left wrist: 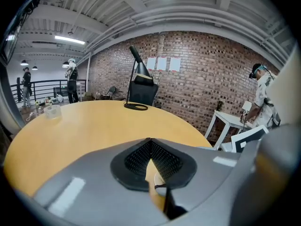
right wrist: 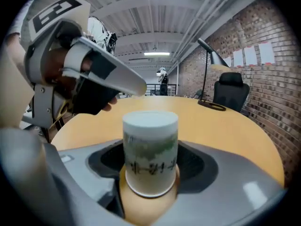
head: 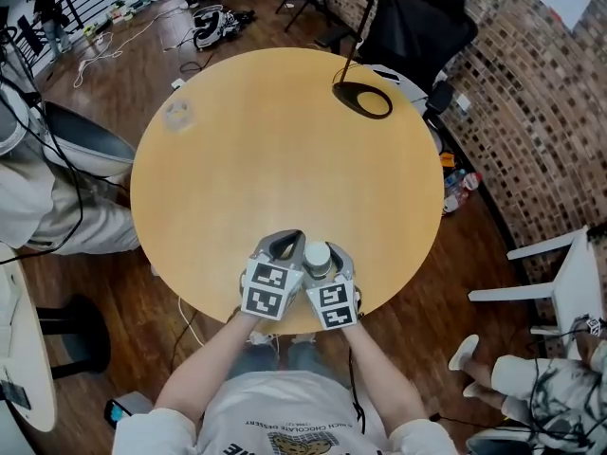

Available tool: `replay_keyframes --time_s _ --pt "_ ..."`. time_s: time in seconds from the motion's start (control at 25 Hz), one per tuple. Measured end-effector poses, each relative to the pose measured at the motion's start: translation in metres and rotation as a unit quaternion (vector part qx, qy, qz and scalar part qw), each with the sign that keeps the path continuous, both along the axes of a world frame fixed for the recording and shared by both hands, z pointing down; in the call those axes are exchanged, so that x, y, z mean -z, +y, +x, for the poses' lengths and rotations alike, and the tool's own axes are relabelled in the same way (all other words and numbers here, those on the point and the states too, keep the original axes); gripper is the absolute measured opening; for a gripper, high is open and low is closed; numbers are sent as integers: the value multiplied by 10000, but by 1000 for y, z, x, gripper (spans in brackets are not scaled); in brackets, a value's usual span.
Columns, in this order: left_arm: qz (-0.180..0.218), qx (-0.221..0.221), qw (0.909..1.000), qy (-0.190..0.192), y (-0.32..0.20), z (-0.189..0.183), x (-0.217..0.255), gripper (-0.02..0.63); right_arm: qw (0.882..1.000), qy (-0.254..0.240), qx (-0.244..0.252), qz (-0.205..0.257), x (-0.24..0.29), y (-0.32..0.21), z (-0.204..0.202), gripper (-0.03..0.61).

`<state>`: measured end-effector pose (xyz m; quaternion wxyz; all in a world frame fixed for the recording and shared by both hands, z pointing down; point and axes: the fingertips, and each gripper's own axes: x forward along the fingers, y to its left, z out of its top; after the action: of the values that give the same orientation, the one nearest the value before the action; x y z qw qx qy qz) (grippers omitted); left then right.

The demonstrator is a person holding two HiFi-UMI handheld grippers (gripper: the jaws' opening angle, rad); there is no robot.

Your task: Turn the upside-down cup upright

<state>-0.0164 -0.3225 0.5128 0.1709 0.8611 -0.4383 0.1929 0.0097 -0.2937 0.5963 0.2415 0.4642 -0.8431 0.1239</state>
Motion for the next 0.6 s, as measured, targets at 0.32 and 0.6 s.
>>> replay_keyframes --time_s 0.32,0.6 --pt "-49 -4 10000 -5 10 11 -8 3 9997 -70 26 -219 -5 9 9 321" --pt "-9 249 9997 85 13 4 -7 3 9980 -619 -99 -107 25 17 14 324"
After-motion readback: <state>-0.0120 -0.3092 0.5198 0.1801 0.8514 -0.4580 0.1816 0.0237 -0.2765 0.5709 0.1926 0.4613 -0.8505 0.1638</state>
